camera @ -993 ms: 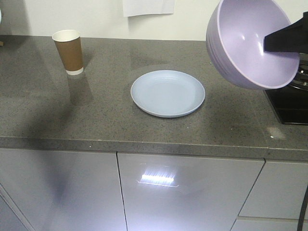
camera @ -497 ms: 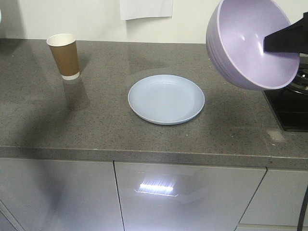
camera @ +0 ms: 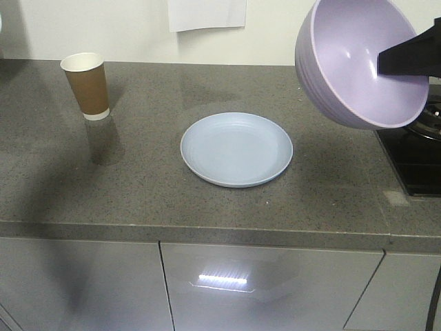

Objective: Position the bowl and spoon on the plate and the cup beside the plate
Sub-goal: 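Drive toward the counter with the pale blue plate and paper cup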

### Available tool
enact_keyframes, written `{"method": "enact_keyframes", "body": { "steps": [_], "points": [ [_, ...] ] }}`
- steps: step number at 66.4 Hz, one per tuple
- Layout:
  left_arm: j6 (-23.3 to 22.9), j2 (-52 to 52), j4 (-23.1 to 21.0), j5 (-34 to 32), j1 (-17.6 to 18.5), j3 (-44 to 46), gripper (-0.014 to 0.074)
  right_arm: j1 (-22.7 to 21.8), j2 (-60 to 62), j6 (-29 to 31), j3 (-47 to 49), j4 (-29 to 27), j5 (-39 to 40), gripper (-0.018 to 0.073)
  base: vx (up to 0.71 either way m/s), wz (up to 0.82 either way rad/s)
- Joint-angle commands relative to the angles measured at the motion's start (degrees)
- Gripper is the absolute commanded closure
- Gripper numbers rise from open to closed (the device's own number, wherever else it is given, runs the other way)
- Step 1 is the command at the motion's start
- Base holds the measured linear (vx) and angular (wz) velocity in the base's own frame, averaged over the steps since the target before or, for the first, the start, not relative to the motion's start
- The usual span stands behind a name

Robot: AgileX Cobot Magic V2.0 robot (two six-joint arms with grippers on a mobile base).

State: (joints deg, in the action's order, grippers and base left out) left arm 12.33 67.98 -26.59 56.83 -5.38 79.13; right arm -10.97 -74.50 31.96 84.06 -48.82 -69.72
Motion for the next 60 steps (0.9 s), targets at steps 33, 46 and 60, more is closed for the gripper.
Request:
{"method": "enact_keyframes", "body": {
  "steps": [33,46,60],
  "points": [
    [0.0,-1.3,-2.1,-3.1,0.1,1.5,0.0604,-0.2,1.4,0.6,1.6,-3.3,1.7,0.0565,0.06,-0.01],
    [0.0,-1.3,-2.1,-3.1,0.1,1.5,0.0604,-0.2,1.4,0.6,1.6,-3.3,1.7,0.0565,0.06,-0.02],
    [0.0,-1.3,-2.1,-3.1,0.1,1.5,0.0604,-0.2,1.4,0.6,1.6,-3.3,1.7,0.0565,0.05,-0.01]
  ]
}}
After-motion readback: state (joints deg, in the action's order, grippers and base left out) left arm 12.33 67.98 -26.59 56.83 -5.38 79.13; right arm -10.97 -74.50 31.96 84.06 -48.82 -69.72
